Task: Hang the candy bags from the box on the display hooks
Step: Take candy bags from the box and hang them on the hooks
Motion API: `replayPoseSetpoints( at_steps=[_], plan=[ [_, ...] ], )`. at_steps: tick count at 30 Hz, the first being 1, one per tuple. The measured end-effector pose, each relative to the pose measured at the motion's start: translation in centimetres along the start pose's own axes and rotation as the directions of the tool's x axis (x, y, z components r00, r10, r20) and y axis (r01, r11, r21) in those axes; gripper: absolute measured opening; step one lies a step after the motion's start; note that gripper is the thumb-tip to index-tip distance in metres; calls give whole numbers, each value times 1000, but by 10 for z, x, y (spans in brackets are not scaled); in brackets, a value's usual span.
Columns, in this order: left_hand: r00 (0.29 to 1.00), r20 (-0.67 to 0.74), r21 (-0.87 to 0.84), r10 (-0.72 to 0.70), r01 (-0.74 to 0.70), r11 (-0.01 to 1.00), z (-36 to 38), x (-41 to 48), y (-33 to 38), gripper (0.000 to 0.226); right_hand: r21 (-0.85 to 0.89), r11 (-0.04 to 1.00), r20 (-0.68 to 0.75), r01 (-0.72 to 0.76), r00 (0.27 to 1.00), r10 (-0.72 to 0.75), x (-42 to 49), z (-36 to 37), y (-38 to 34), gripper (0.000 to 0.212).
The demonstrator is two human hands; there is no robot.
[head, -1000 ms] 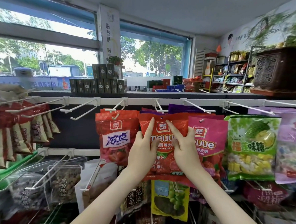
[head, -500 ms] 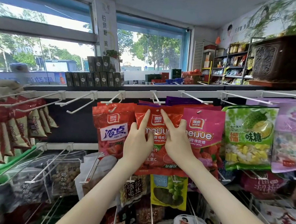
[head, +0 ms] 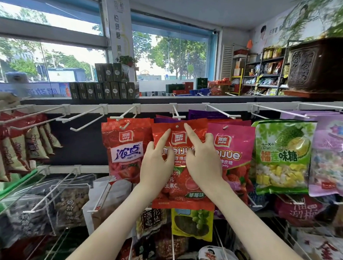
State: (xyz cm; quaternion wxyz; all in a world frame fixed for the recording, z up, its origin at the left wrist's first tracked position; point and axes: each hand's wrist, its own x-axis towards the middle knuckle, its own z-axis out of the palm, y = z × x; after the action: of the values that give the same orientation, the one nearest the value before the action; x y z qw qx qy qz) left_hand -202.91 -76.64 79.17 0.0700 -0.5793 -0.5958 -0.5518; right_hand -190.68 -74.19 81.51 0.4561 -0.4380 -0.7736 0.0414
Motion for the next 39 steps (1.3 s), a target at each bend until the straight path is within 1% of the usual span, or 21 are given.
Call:
replayPoseSetpoints(
  at_steps=[3, 7, 10, 13, 17, 19, 21, 22, 25, 26, 29, 31, 33, 34, 36, 39],
  plan=[
    [1000, -5, 3, -1, 1, 1000, 1, -1, 1, 50, -4, 1000, 4, 5, 1000, -5, -1, 1, 0, 59],
    [999, -51, 56, -12, 14, 998, -1, -1, 2, 47, 45, 999, 8, 26, 1000, -26, 2, 3, 4, 59],
    [996, -86, 101, -6, 15, 995, -6, 0, 3, 43, 121, 992, -36, 36, 999, -32, 6, 3, 11, 56],
    [997, -66, 178, 33, -21, 984, -8, 4, 2, 43, 179, 983, -57, 35, 998, -25, 12, 4, 17, 53],
    [1000, -16, 226, 10, -6, 974, -5, 8, 0, 44, 219, 976, -23, -9, 1000, 15, 17, 5, 21, 51],
    [1000, -1, 250, 14, -14, 968, -2, 9, -3, 44, 213, 977, -35, -14, 999, 22, 18, 8, 23, 48],
    [1000, 11, 285, 16, -19, 958, 1, 12, -7, 45, 158, 988, -37, -3, 999, 9, 20, 12, 25, 46],
    [1000, 15, 308, 16, -20, 951, 1, 13, -9, 45, 123, 992, -16, -3, 1000, 5, 20, 14, 27, 48],
    [1000, 21, 367, 20, -26, 930, 3, 17, -15, 51, 85, 996, 71, 4, 997, -10, 15, 23, 30, 59],
    [999, 24, 379, 26, -33, 925, 4, 17, -16, 55, 43, 999, 71, 24, 997, -27, 13, 27, 32, 65],
    [997, 48, 416, 52, -67, 907, 7, 13, -21, 70, -187, 980, 23, 60, 998, -57, 8, 35, 32, 78],
    [993, 43, 509, 111, -118, 853, 10, 10, -28, 79, -307, 949, -35, 65, 996, -80, 7, 39, 32, 80],
    [984, 28, 617, 178, -157, 771, 13, 9, -37, 86, -387, 918, -85, 89, 988, -132, 8, 44, 34, 83],
    [977, 47, 654, 209, -189, 732, 12, 8, -41, 89, -420, 902, -84, 97, 986, -145, 10, 47, 35, 85],
    [961, 130, 694, 243, -263, 670, 11, 8, -46, 95, -477, 870, -43, 122, 986, -161, 14, 52, 38, 86],
    [947, 219, 715, 233, -318, 622, 10, 9, -51, 103, -501, 853, 1, 145, 986, -167, 22, 54, 39, 83]
  ],
)
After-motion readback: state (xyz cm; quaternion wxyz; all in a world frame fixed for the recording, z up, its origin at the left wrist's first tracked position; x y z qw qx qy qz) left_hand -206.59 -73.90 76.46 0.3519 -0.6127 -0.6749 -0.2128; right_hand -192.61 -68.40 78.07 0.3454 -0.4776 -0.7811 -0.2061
